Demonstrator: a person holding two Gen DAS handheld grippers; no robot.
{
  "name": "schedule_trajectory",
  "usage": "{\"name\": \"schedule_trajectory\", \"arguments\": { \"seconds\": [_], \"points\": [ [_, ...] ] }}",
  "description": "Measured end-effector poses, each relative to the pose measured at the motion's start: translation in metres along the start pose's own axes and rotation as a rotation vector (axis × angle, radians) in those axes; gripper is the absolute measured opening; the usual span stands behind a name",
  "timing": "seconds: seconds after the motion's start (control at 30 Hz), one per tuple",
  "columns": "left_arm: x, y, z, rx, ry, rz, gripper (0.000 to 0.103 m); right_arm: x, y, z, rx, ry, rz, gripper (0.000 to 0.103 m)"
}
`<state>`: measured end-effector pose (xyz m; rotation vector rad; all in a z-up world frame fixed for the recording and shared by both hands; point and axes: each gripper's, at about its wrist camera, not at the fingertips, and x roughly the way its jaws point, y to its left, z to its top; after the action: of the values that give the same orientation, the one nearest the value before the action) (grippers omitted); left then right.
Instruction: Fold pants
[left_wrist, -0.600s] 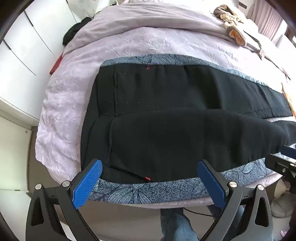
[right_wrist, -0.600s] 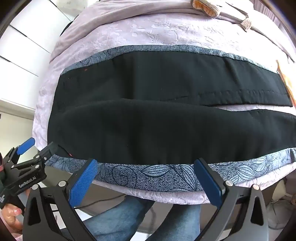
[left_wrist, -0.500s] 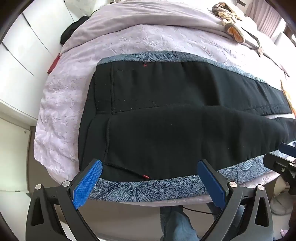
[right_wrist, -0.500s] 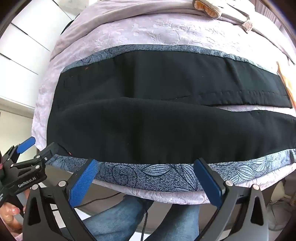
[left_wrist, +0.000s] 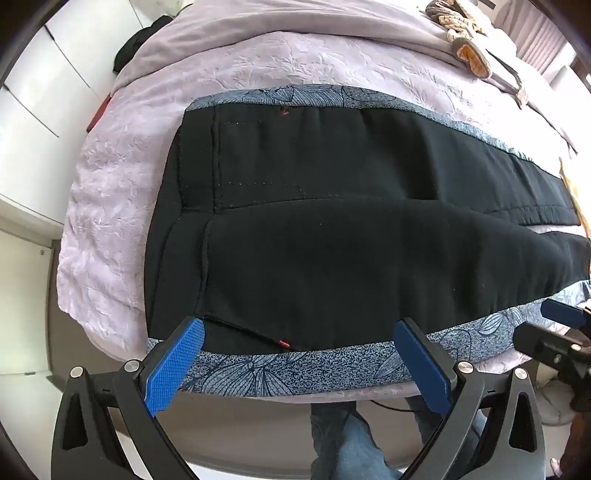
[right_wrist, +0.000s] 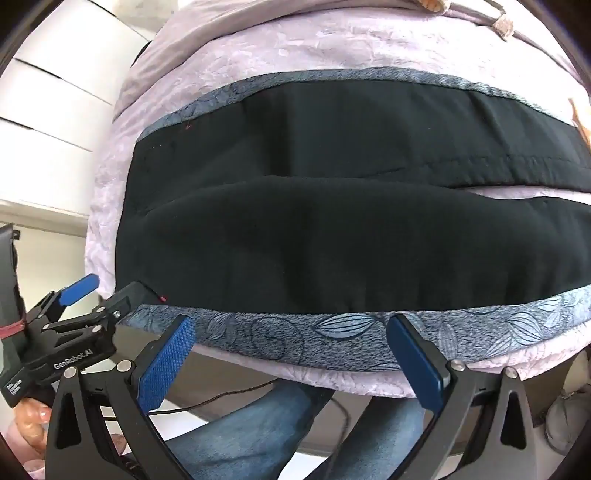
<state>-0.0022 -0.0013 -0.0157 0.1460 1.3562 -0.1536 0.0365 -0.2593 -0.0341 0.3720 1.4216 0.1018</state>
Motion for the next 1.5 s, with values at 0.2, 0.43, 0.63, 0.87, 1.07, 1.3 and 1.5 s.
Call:
{"name": "schedule_trajectory", "arguments": {
  "seconds": [0.2,0.43,0.63,0.87,1.07,1.3,1.5],
  "points": [
    [0.001,0.001,0.004,0.005,0.008,0.024,0.103,0.008,0.007,0.004,-0.032,0.051,-0.088,0.103],
    [0.005,0.008,0.008,-0.012,0.016,0.049,0.103,0.001,0.000,0.004,-0.011,0.042,-0.113,0.103],
    [0.002,0.005,0.010,0.006,0.004,0.050,0.103,-0.003,0.000,0.006,-0.006,0.036,-0.133,0.103],
    [0.001,0.004,0.011,0.012,0.004,0.055,0.103,-0.005,0.002,0.006,-0.012,0.033,-0.154,0.103],
    [-0.001,0.006,0.010,0.004,-0.001,0.059,0.103,-0.004,0.009,0.007,-0.032,0.025,-0.174,0.103],
    [-0.001,0.007,0.009,0.006,-0.001,0.064,0.103,-0.006,0.012,0.006,-0.055,0.014,-0.184,0.103],
    [-0.003,0.005,0.008,0.014,-0.005,0.070,0.103,-0.008,0.011,0.005,-0.054,0.009,-0.184,0.103]
  ]
}}
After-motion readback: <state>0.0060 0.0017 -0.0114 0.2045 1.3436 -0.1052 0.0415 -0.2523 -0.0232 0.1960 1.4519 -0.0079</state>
